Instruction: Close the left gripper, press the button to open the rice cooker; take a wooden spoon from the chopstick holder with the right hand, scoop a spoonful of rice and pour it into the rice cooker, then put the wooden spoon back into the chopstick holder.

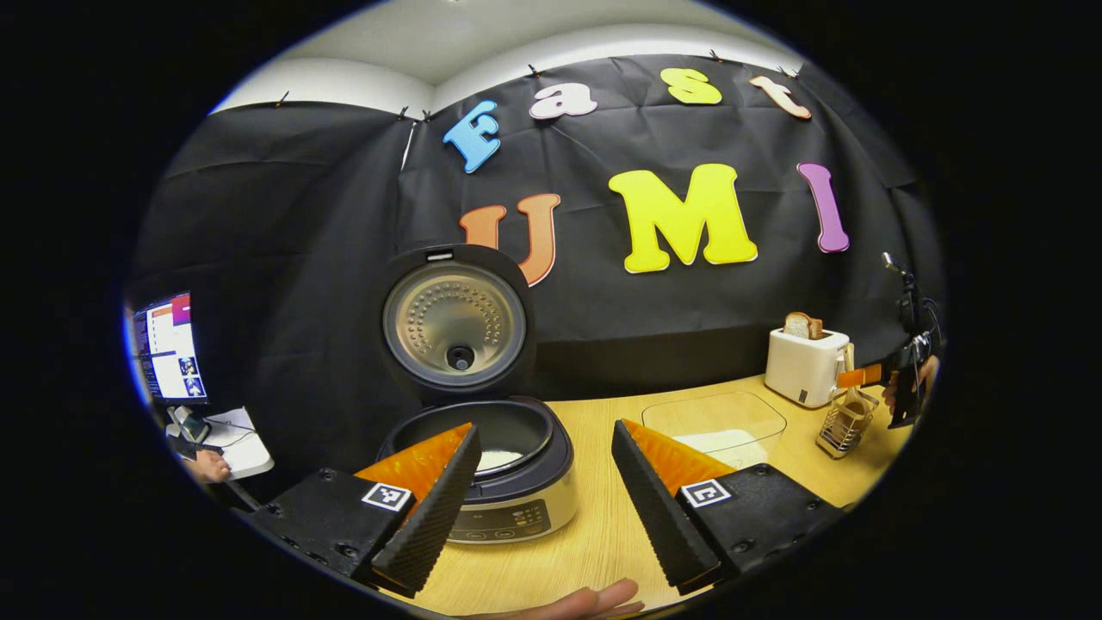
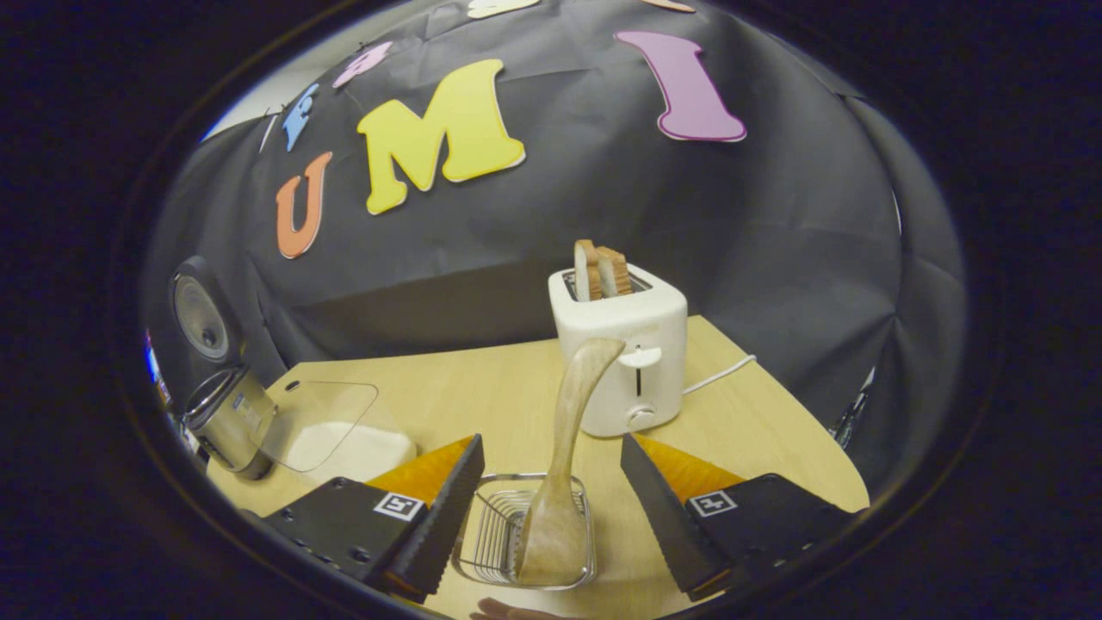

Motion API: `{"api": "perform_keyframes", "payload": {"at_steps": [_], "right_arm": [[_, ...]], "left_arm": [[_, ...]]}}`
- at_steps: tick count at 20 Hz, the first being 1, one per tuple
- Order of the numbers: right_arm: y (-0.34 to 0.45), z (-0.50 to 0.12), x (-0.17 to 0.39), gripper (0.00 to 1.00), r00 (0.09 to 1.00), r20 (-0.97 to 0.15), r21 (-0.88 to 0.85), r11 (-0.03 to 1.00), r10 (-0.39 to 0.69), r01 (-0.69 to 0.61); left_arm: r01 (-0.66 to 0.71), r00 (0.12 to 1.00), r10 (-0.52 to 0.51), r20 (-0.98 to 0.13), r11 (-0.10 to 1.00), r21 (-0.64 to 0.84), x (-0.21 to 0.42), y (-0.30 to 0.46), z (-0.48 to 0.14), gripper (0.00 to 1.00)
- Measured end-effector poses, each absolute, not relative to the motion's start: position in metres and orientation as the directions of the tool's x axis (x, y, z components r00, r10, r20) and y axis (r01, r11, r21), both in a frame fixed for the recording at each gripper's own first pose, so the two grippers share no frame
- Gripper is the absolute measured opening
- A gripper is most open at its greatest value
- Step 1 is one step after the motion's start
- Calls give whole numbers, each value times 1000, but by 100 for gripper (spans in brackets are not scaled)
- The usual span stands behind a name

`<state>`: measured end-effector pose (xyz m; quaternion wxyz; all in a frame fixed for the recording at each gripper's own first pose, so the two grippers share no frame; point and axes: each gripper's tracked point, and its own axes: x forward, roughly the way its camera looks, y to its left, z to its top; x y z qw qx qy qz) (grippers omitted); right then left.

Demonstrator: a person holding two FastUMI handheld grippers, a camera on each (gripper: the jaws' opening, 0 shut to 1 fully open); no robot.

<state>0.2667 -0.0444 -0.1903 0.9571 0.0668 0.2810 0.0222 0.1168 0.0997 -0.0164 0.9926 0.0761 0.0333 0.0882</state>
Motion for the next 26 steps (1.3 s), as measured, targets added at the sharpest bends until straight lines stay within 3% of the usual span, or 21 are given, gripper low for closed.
{"api": "perform_keyframes", "payload": {"at_steps": [7, 8, 9, 10, 12, 13, 16, 19, 21, 24, 26], "right_arm": [[-38, -220, 297, 91, 767, -634, 137, 990, 100, -17], [-37, -223, 298, 94, 752, -650, 147, 989, 109, -16], [-34, -226, 299, 85, 740, -662, 153, 988, 115, -17], [-35, -228, 299, 89, 731, -672, 152, 988, 115, -16], [-40, -233, 299, 87, 717, -691, 136, 991, 95, 0], [-39, -233, 300, 77, 715, -692, 143, 990, 97, 4], [-38, -233, 301, 62, 715, -692, 160, 987, 100, 16], [-39, -232, 303, 30, 718, -691, 148, 989, 87, 23], [-38, -232, 302, 24, 717, -692, 142, 990, 90, 12], [-39, -229, 302, 24, 719, -687, 158, 987, 103, 9], [-37, -229, 302, 16, 721, -683, 180, 983, 114, 15]], "left_arm": [[-145, 987, 157, -46, 970, 195, 126, 91, -29, 98], [-139, 988, 151, -42, 968, 210, 126, 89, -30, 98], [-137, 988, 148, -35, 966, 220, 127, 87, -32, 98], [-133, 989, 145, -35, 965, 228, 128, 86, -35, 98], [-126, 990, 139, -40, 965, 230, 129, 83, -41, 98], [-121, 990, 134, -47, 968, 221, 132, 83, -44, 98], [-115, 991, 127, -52, 974, 197, 130, 84, -47, 99], [-119, 990, 132, -56, 974, 193, 128, 89, -48, 99], [-116, 990, 128, -52, 975, 187, 127, 90, -48, 99], [-108, 992, 118, -46, 979, 174, 124, 93, -47, 99], [-116, 991, 126, -50, 979, 170, 122, 99, -48, 99]]}}
